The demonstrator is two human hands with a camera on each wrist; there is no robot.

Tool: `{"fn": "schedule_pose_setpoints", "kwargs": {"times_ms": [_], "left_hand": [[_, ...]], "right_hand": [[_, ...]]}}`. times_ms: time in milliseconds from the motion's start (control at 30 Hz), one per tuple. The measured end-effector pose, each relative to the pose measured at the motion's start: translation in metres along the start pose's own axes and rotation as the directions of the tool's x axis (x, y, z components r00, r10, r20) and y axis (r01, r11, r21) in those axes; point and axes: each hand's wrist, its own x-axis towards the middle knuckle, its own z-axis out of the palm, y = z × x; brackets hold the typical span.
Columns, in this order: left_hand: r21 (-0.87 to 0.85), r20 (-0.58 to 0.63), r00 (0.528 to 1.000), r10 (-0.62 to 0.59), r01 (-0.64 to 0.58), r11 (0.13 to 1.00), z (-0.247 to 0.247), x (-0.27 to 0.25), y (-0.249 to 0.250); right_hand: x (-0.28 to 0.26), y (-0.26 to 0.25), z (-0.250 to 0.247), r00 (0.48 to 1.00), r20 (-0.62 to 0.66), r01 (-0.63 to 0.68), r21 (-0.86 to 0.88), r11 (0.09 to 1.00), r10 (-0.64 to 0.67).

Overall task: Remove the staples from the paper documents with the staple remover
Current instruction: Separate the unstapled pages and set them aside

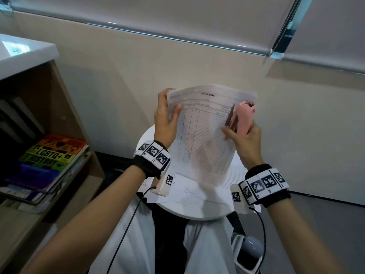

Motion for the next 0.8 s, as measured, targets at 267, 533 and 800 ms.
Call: {"fn": "schedule_pose_setpoints", "kwargs": {"times_ms": [267, 533, 800], "left_hand": [[0.131, 0.048, 0.998, -0.036, 0.029, 0.991, 0.008, -0.006, -0.014], [0.134, 0.046, 0.998, 0.035, -0.041, 0.990, 0.010, -0.001, -0.005], [0.071, 0.108, 0.987, -0.122, 0.115, 0.991, 0.011, -0.008, -0.015]], "right_hand": [[-0.003, 0.000, 0.001, 0.999, 0.033, 0.029, -0.023, 0.999, -0.029], [-0.003, -0.006, 0.000, 0.998, 0.035, 0.044, 0.024, 0.999, -0.045], [0.009, -0.009, 0.004, 0.999, 0.035, 0.020, 0.034, 0.999, -0.021]]}}
